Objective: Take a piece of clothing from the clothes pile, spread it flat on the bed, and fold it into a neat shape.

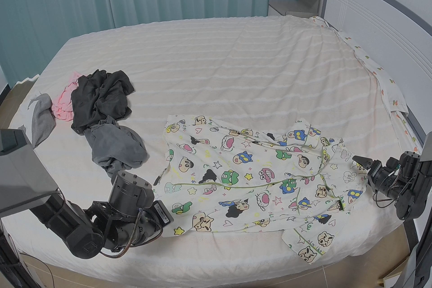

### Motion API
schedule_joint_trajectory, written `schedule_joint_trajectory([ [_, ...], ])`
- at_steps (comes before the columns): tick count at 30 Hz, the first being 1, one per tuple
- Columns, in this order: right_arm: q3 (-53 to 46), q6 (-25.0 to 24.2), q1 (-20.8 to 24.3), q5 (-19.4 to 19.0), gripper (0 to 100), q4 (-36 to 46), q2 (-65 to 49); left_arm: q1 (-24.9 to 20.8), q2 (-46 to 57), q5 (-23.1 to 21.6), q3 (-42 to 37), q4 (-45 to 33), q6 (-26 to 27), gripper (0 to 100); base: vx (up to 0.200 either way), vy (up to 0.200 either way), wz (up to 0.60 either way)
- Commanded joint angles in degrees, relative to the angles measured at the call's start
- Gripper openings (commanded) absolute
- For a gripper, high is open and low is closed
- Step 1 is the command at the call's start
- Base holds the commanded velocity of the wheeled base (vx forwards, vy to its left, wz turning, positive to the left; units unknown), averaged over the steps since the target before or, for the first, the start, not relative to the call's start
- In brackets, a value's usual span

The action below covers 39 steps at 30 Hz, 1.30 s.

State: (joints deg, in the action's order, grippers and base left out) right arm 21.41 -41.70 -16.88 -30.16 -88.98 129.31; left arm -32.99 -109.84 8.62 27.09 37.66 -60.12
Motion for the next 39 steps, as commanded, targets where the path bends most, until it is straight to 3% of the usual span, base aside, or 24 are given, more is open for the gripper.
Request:
schedule_joint_trajectory([
  [1,-0.05,0.04,0.01,-0.07,100,-0.85,0.16,0.38,0.85,-0.09,-0.37,-0.57,0.01,0,0.0,0.0,0.0],
  [3,-0.05,0.04,0.01,0.01,100,-0.85,0.16,0.29,0.94,-0.09,-0.63,-0.65,0.01,0,0.0,0.0,0.0],
  [4,-0.05,0.04,0.01,-0.07,100,-0.85,0.16,0.29,0.94,-0.09,-0.63,-0.65,0.01,100,0.0,0.0,0.0],
  [21,0.04,0.04,-0.08,-0.07,100,-0.85,0.6,-1.11,-5.3,-0.44,3.41,-0.04,-0.61,100,0.0,0.0,0.0],
  [30,0.04,0.04,0.01,-0.07,100,-0.85,0.95,-0.32,-1.87,-0.09,4.29,-0.3,-1.49,100,0.0,0.0,0.0],
  [39,0.04,0.04,0.01,-0.07,100,-0.85,0.95,1.52,3.93,-0.8,4.03,-4.7,5.02,100,0.0,0.0,0.0],
])
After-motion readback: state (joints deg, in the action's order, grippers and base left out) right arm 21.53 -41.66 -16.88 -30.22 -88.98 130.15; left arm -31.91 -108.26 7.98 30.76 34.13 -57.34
